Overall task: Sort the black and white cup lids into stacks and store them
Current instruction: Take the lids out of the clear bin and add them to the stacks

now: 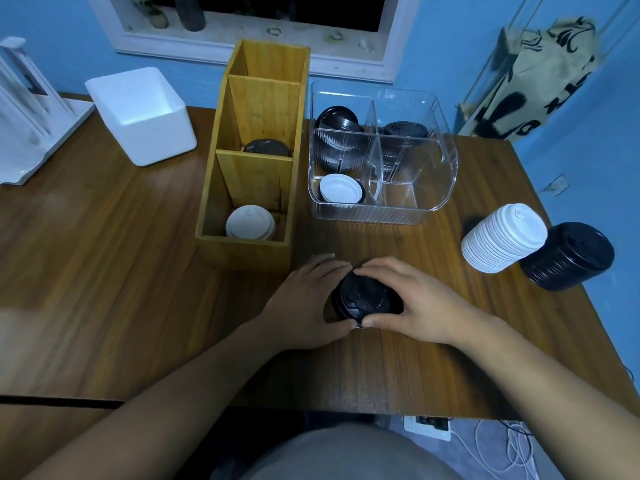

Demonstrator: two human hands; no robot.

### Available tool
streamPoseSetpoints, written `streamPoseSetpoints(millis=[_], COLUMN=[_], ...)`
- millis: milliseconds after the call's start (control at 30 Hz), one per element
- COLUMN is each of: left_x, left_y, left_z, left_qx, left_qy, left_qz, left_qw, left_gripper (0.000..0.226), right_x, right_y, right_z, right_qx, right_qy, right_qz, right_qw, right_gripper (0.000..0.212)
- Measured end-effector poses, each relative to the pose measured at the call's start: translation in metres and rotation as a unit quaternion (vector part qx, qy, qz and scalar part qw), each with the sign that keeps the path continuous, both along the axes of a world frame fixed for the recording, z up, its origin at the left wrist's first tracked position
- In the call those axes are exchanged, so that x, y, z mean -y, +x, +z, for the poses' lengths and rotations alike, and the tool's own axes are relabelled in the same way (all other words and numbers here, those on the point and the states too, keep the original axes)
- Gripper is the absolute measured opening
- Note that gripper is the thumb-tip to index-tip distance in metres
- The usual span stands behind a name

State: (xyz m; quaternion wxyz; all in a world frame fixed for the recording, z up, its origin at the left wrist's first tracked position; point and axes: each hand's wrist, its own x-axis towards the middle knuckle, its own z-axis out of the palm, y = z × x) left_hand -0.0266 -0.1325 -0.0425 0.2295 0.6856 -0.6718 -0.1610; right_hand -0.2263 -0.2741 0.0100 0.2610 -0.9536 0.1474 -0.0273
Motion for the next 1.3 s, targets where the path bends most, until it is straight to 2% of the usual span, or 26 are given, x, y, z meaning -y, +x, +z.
streamPoseSetpoints(millis=[200, 300, 367, 533, 700, 800, 933, 1033, 1100, 1167, 1233, 1300], left_x=[0.001, 0.000, 0.001, 0.002, 0.002, 0.001, 0.001, 0.001, 0.001, 0.001, 0.001, 0.001], left_y=[-0.003, -0.003, -0.004, -0.006, -0.006, -0.006, -0.005, -0.005, -0.004, -0.004, -0.005, -0.004], left_z=[0.010, 0.012, 0.012, 0.013, 0.014, 0.014, 0.014, 0.014, 0.014, 0.013, 0.013, 0.014], left_qx=[-0.006, -0.024, -0.019, -0.007, -0.004, -0.010, -0.009, -0.010, -0.014, -0.014, -0.012, -0.010], left_qy=[0.019, 0.018, 0.022, 0.020, 0.018, 0.020, 0.022, 0.024, 0.024, 0.021, 0.019, 0.017], left_qz=[0.021, 0.026, 0.029, 0.038, 0.036, 0.035, 0.036, 0.035, 0.035, 0.036, 0.037, 0.036], left_qw=[1.000, 0.999, 0.999, 0.999, 0.999, 0.999, 0.999, 0.999, 0.999, 0.999, 0.999, 0.999], left_gripper=[0.094, 0.097, 0.094, 0.092, 0.092, 0.092, 0.091, 0.091, 0.091, 0.090, 0.089, 0.089], right_x=[0.025, 0.037, 0.048, 0.074, 0.085, 0.088, 0.095, 0.100, 0.099, 0.091, 0.075, 0.052], right_y=[0.042, 0.078, 0.104, 0.162, 0.197, 0.204, 0.200, 0.197, 0.192, 0.177, 0.145, 0.102], right_z=[0.050, 0.068, 0.073, 0.070, 0.072, 0.073, 0.069, 0.069, 0.078, 0.092, 0.103, 0.100], right_qx=[0.119, 0.132, 0.086, -0.127, -0.264, -0.292, -0.283, -0.250, -0.197, -0.121, -0.010, 0.127], right_qy=[-0.088, -0.132, -0.153, -0.193, -0.233, -0.268, -0.282, -0.273, -0.283, -0.271, -0.186, -0.081], right_qz=[-0.023, -0.035, -0.056, -0.062, -0.024, -0.010, -0.008, 0.007, 0.014, 0.003, -0.033, -0.080], right_qw=[0.989, 0.982, 0.983, 0.971, 0.936, 0.918, 0.917, 0.929, 0.939, 0.955, 0.982, 0.985], right_gripper=[0.031, 0.024, 0.026, 0.042, 0.033, 0.038, 0.033, 0.054, 0.069, 0.074, 0.073, 0.068])
